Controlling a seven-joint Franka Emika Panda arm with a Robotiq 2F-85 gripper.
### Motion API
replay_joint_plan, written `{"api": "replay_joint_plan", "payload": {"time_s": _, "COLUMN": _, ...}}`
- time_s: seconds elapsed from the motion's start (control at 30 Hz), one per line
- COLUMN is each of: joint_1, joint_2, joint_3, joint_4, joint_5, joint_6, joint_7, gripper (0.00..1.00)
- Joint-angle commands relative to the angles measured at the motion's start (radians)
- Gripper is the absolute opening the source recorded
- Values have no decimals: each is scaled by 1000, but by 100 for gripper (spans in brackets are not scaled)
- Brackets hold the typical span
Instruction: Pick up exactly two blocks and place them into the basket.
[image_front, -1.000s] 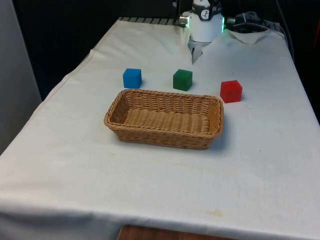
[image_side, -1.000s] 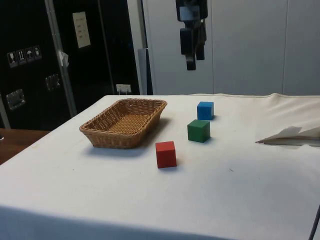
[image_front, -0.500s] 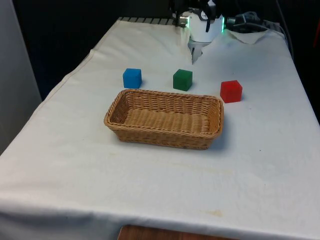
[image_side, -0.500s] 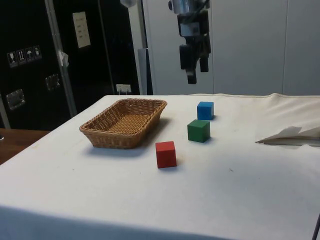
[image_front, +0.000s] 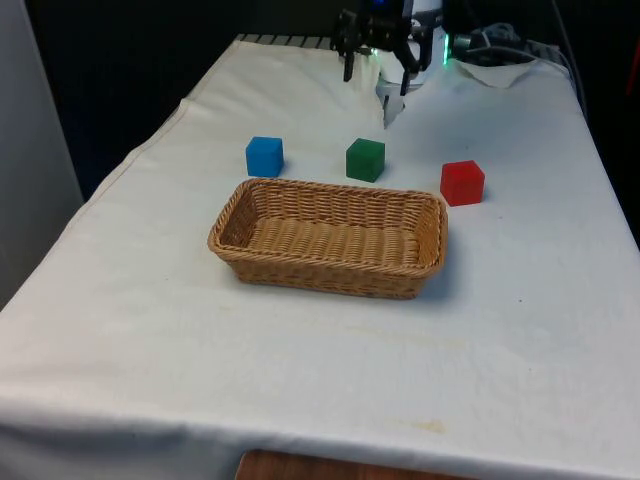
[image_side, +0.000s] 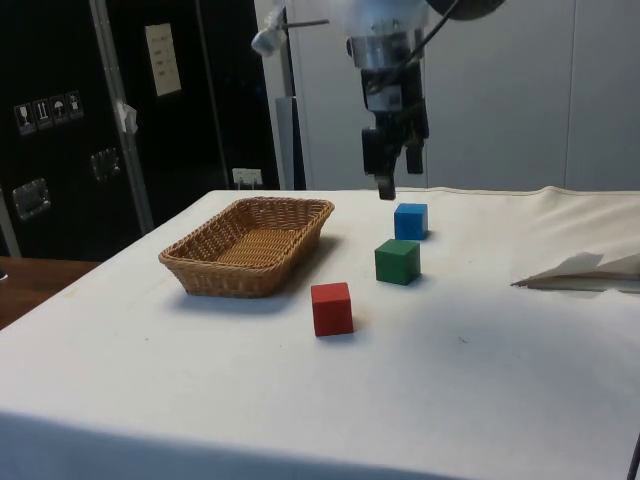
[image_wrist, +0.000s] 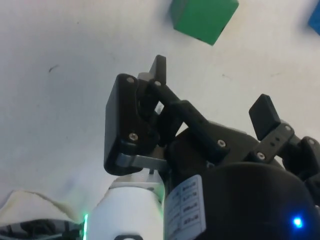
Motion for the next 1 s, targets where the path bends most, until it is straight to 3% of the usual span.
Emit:
{"api": "replay_joint_plan", "payload": {"time_s": 0.0, "joint_1": 1, "joint_2": 7, "joint_3": -11, "joint_4": -11, "joint_5": 8, "joint_6": 32, "joint_7": -5, "gripper": 100}}
{"api": "replay_joint_plan", "payload": {"time_s": 0.13, "joint_1": 0, "joint_2": 37, "joint_3": -24, "joint_4": -18, "joint_5": 1, "joint_6": 68, "joint_7": -1, "gripper": 100}}
{"api": "replay_joint_plan", "payload": {"time_s": 0.33, "joint_1": 4, "joint_2": 77, "joint_3": -62, "joint_4": -52, "joint_5": 18, "joint_6": 175, "joint_7": -25, "gripper": 100}}
{"api": "replay_joint_plan", "payload": {"time_s": 0.37, "joint_1": 0, "joint_2": 80, "joint_3": -56, "joint_4": -43, "joint_5": 1, "joint_6": 158, "joint_7": -10, "gripper": 100}}
{"api": "replay_joint_plan", "payload": {"time_s": 0.5, "joint_1": 6, "joint_2": 109, "joint_3": -75, "joint_4": -65, "joint_5": 22, "joint_6": 225, "joint_7": -30, "gripper": 100}}
{"api": "replay_joint_plan", "payload": {"time_s": 0.63, "joint_1": 7, "joint_2": 157, "joint_3": -75, "joint_4": -79, "joint_5": 35, "joint_6": 289, "joint_7": -31, "gripper": 100}}
{"api": "replay_joint_plan", "payload": {"time_s": 0.67, "joint_1": 1, "joint_2": 155, "joint_3": -71, "joint_4": -64, "joint_5": 13, "joint_6": 263, "joint_7": -15, "gripper": 100}}
{"api": "replay_joint_plan", "payload": {"time_s": 0.7, "joint_1": 7, "joint_2": 167, "joint_3": -75, "joint_4": -81, "joint_5": 39, "joint_6": 302, "joint_7": -32, "gripper": 100}}
{"api": "replay_joint_plan", "payload": {"time_s": 0.8, "joint_1": 8, "joint_2": 207, "joint_3": -71, "joint_4": -86, "joint_5": 52, "joint_6": 345, "joint_7": -32, "gripper": 100}}
{"api": "replay_joint_plan", "payload": {"time_s": 0.87, "joint_1": 8, "joint_2": 227, "joint_3": -69, "joint_4": -88, "joint_5": 59, "joint_6": 366, "joint_7": -32, "gripper": 100}}
{"api": "replay_joint_plan", "payload": {"time_s": 0.9, "joint_1": 5, "joint_2": 229, "joint_3": -71, "joint_4": -74, "joint_5": 35, "joint_6": 346, "joint_7": -17, "gripper": 100}}
{"api": "replay_joint_plan", "payload": {"time_s": 0.97, "joint_1": 9, "joint_2": 246, "joint_3": -67, "joint_4": -90, "joint_5": 65, "joint_6": 386, "joint_7": -32, "gripper": 100}}
